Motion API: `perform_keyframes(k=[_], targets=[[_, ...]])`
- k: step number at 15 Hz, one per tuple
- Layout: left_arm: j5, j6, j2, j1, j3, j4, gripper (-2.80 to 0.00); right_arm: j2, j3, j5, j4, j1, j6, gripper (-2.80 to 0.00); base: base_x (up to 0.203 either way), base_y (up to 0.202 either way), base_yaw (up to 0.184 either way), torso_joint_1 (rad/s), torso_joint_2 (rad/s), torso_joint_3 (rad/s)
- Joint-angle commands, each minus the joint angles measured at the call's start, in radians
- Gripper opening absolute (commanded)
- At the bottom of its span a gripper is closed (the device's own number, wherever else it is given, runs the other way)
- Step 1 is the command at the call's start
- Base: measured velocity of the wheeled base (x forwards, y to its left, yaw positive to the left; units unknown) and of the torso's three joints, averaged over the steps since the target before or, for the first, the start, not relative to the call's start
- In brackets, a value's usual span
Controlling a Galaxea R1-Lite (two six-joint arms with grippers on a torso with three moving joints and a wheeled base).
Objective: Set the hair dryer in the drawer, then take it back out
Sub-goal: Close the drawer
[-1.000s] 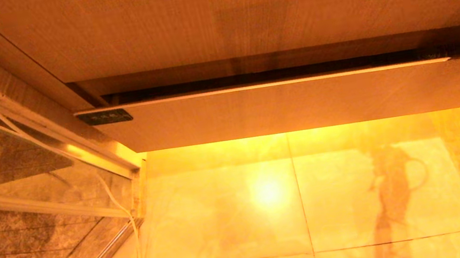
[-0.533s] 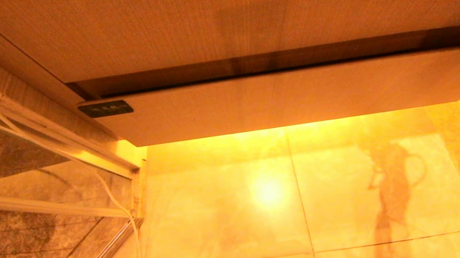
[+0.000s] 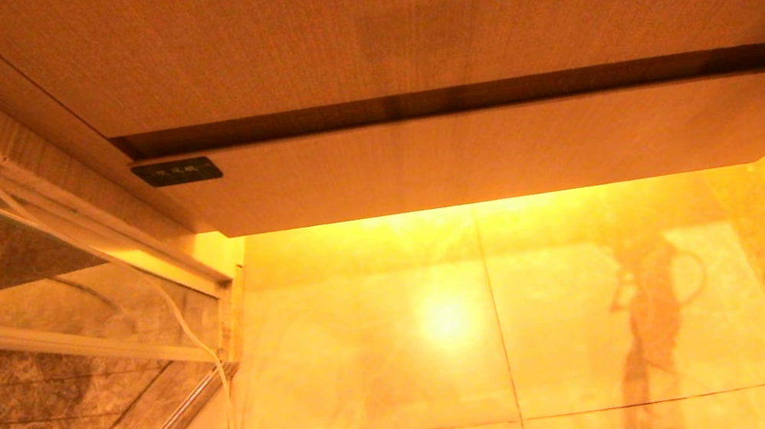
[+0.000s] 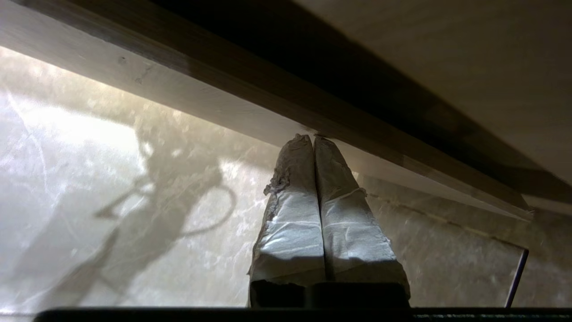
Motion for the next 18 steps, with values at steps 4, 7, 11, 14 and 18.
perform_keyframes(k=[4, 7, 11, 14, 18], targets=[[0.000, 0.000, 0.000, 0.000, 0.002, 0.000, -2.80, 0.034, -0.007, 0.001, -0.060, 0.003, -0.002, -2.80, 0.000, 0.000, 0.000, 0.000, 0.00, 0.000], [0.000, 0.000, 0.000, 0.000, 0.002, 0.000, -2.80, 0.061, -0.009, 0.001, -0.125, 0.003, -0.002, -2.80, 0.000, 0.000, 0.000, 0.000, 0.00, 0.000], [0.000, 0.000, 0.000, 0.000, 0.002, 0.000, -2.80, 0.089, -0.021, 0.000, -0.173, 0.007, 0.002, -2.80, 0.000, 0.000, 0.000, 0.000, 0.00, 0.000], [0.000, 0.000, 0.000, 0.000, 0.002, 0.000, -2.80, 0.033, -0.020, 0.002, -0.002, 0.005, -0.015, -2.80, 0.000, 0.000, 0.000, 0.000, 0.00, 0.000], [0.000, 0.000, 0.000, 0.000, 0.002, 0.000, -2.80, -0.114, -0.037, 0.015, 0.479, 0.003, -0.144, -2.80, 0.000, 0.000, 0.000, 0.000, 0.00, 0.000]])
